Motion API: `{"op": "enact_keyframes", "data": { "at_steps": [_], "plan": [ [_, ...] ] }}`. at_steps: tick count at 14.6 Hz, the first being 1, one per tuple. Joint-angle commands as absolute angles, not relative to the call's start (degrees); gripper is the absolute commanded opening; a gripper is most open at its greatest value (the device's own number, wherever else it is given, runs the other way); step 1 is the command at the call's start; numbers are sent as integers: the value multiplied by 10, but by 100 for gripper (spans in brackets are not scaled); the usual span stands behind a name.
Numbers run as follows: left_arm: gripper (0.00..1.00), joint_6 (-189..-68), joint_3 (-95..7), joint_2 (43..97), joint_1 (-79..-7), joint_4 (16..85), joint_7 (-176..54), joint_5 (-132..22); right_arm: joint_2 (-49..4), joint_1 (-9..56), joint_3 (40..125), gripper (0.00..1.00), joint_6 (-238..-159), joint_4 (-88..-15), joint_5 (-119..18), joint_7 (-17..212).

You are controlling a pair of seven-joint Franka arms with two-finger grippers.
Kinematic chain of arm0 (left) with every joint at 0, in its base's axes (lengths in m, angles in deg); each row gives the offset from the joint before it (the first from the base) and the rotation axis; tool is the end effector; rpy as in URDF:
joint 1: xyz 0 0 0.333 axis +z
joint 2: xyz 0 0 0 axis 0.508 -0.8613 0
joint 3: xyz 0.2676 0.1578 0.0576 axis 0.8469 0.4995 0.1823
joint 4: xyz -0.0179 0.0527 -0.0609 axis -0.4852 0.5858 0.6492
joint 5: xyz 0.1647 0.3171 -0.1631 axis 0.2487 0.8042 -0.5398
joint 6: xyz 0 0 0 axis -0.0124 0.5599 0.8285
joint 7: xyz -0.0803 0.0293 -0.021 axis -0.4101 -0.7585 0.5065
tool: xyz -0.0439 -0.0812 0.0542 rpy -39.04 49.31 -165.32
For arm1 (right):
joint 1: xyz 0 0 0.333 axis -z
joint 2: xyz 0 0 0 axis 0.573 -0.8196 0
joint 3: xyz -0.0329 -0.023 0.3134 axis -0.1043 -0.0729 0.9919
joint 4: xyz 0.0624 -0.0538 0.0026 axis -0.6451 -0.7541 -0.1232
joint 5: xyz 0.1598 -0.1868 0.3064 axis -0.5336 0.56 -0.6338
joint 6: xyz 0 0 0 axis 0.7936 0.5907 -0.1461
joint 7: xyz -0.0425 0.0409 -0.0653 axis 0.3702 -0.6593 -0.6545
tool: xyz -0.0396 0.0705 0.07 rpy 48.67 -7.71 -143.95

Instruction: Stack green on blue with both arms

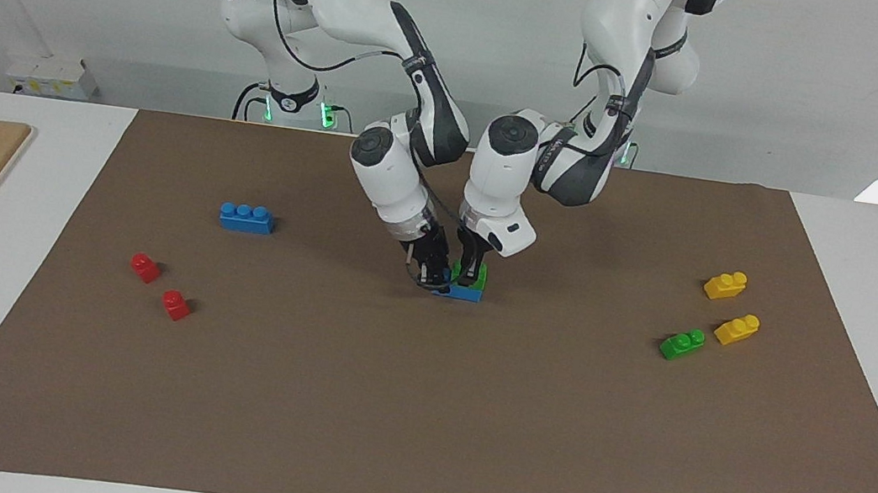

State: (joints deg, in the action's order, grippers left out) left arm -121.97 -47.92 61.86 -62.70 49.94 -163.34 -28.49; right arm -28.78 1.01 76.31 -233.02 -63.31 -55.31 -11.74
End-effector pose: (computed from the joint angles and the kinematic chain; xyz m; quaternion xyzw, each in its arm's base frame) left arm 0.4930 -0.3905 0.3485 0.7709 0.6352 -0.0020 0.0472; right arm 0.5223 0.3415 0.2884 -0.6567 0.7224 0.1187 0.1812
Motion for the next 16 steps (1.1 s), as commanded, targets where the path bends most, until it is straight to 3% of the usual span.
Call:
{"op": "enact_keyframes", "data": {
  "at_steps": [1,2,4,7,9,14,16],
  "plan": [
    [85,-1228,-473,603,-629,518,-1606,-284,-295,21,763,0,-2344,-633,-568,-101],
    [100,-1222,-473,605,-629,518,-1608,-284,-295,21,763,0,-2344,-631,-568,-102],
    [100,-1210,-473,607,-625,514,-1608,-284,-295,21,763,6,-2344,-631,-568,-103],
    [100,-1192,-473,623,-603,506,-1608,-286,-295,21,763,58,-2340,-627,-579,-104],
    [100,-1170,-473,641,-592,497,-1607,-288,-295,21,763,80,-2339,-626,-583,-103],
    [100,-1097,-469,688,-558,471,-1605,-288,-295,20,763,86,-2339,-625,-583,-102],
    [100,-1074,-465,715,-541,475,-1594,-288,-294,21,763,94,-2337,-624,-583,-102]
  ]
}}
